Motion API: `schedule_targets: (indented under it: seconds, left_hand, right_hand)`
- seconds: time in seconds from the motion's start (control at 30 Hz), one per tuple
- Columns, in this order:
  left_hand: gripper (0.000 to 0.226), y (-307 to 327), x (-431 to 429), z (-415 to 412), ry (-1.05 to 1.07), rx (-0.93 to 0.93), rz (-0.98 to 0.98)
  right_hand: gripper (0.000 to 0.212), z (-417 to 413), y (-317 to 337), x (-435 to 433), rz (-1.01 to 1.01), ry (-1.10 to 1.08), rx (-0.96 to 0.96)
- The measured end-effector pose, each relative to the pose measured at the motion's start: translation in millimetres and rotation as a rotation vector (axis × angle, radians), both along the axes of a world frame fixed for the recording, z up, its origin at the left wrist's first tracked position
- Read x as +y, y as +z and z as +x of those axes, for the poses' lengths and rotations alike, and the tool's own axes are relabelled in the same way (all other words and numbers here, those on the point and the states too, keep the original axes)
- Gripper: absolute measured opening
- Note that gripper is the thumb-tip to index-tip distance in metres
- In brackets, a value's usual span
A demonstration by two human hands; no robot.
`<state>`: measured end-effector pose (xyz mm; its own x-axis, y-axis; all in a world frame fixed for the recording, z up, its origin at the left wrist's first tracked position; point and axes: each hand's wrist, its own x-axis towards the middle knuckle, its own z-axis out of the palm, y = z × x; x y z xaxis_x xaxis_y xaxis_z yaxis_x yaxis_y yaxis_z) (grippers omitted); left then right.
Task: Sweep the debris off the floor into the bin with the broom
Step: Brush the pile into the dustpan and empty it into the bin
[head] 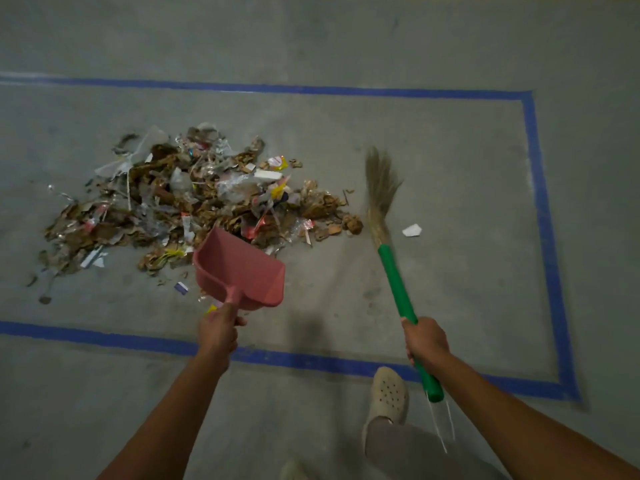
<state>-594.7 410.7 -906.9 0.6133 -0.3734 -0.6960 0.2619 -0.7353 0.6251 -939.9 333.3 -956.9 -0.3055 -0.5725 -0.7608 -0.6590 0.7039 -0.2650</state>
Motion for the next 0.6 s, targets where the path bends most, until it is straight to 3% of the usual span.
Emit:
schedule_targets:
  seconds: [0.2, 0.27, 0.37, 0.6]
  left_hand:
    - [0.072, -156.4, 5.1, 25.4, 0.008, -0.021, -0.07]
    - [0.051, -199.2, 11.8, 28.2, 0.054, -0.056, -0.131]
    - [0.033, -239.7, 16.9, 27.5, 0.124, -0.107, -0.196]
    - [0.033, -299.8, 31.5, 53.8, 0.196, 0.005, -0.371]
  right_hand:
    - [0.035, 58.5, -156.5, 33.9, -0.17, 0.227, -0.039]
    - [0.031, 79.2, -201.3, 37.2, -0.244, 0.325, -0.064]
    - [0.031, 103.4, -241.2, 31.9, -0.335, 0.449, -0.082]
    - [0.036, 146.9, -280.2, 40.4, -0.525, 0.54, -0.078]
